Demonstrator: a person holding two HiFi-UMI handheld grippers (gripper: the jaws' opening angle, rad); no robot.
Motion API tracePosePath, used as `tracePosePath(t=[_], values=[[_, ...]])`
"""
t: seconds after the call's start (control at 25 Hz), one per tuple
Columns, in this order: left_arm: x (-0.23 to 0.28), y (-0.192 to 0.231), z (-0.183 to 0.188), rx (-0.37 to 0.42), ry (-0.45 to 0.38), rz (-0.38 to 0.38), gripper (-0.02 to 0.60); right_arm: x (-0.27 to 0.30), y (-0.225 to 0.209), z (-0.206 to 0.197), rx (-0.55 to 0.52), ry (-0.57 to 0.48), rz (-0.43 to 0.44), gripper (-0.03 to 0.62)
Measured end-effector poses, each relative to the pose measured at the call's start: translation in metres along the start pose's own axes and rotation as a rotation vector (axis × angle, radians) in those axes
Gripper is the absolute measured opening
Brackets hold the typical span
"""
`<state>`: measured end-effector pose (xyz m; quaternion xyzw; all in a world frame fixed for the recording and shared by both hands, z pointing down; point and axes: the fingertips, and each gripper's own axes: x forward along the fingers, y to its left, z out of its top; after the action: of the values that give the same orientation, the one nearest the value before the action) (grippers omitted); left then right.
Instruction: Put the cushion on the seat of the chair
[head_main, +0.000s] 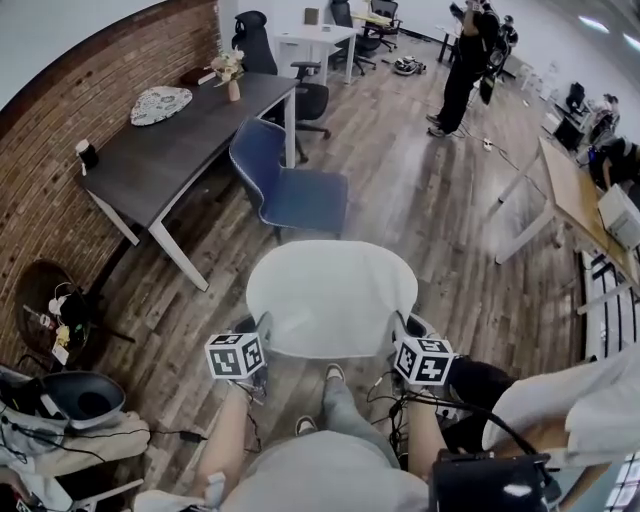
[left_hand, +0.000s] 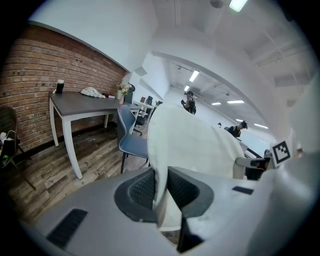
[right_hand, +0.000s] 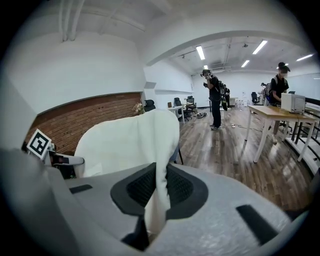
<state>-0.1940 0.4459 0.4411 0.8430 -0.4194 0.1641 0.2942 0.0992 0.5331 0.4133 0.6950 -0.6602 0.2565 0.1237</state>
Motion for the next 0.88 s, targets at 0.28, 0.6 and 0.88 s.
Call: tracePosePath(t=[0.28, 0.6, 0.88], values=[[0.052, 0.005, 0.046, -0.007, -0.018, 0.037, 0.051, 0.061, -0.022, 0.046, -0.008, -0.003, 0.044, 0.046], [0.111, -0.002, 0.087, -0.030, -0.029, 0.063, 0.051, 0.121, -0.060, 0.096, -0.028, 0.002, 0.072, 0.045], [0.154, -0.005, 0.124, -0.032, -0.054, 0.096, 0.051, 0.166, -0.085, 0.134, -0.051, -0.002, 0.103, 0.044]])
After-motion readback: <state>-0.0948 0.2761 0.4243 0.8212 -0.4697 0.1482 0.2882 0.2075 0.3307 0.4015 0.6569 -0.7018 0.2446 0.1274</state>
